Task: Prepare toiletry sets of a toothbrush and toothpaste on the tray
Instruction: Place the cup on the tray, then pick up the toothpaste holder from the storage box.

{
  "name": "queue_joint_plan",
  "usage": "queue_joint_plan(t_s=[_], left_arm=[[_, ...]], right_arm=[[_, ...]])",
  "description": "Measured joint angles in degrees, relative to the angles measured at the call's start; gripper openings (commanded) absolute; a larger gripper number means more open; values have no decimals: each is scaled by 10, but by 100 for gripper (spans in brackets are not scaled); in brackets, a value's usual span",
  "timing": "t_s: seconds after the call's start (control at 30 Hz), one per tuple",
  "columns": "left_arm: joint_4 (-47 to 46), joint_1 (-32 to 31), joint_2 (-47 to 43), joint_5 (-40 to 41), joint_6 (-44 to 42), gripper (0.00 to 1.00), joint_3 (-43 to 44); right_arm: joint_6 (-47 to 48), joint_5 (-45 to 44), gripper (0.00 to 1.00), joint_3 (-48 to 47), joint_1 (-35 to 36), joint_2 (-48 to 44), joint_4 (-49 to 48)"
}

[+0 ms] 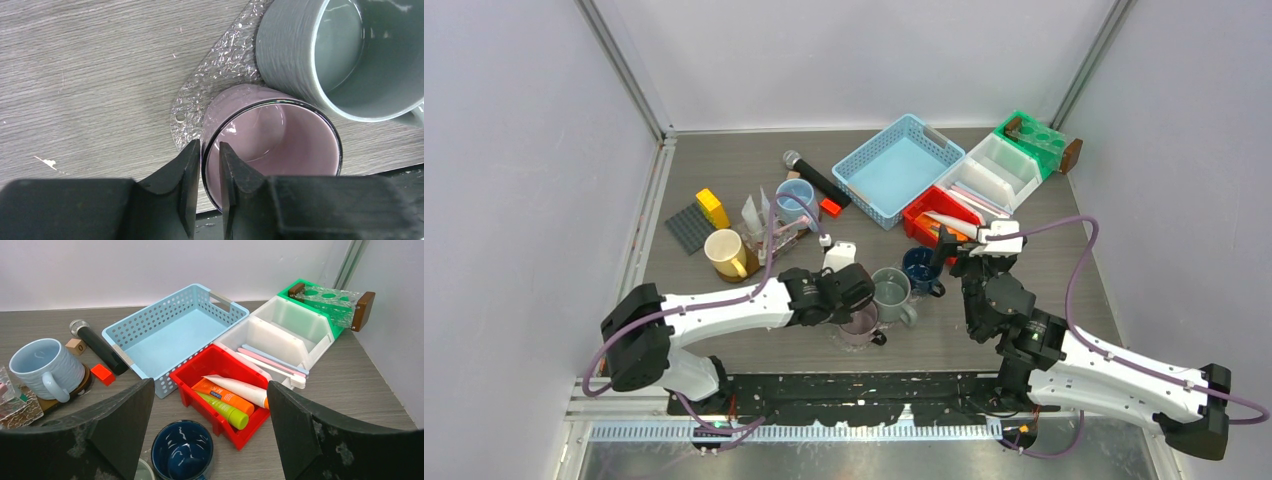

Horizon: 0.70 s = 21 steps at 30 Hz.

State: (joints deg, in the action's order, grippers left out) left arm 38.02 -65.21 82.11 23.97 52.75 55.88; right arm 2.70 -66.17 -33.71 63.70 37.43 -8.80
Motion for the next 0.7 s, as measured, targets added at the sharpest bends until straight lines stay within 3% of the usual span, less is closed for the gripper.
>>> queue_joint_plan(t_s=[0.23, 0.37, 0.47, 0.57, 0.7], left_arm=[[4, -3, -12, 2, 12, 45, 0], [12, -4, -34, 10, 14, 71, 0], [20, -4, -57, 18, 5, 84, 0], [35, 3, -81, 25, -10, 93, 9], [42, 34, -112, 26, -52, 100, 34]], right_arm=[[0, 0, 89, 0, 0, -1, 0], [-2, 0, 99, 0, 0, 0, 3], [-16, 3, 100, -12, -3, 12, 32], [-48, 25, 100, -61, -30, 47, 94], [-103, 107, 100, -117, -127, 92, 163]])
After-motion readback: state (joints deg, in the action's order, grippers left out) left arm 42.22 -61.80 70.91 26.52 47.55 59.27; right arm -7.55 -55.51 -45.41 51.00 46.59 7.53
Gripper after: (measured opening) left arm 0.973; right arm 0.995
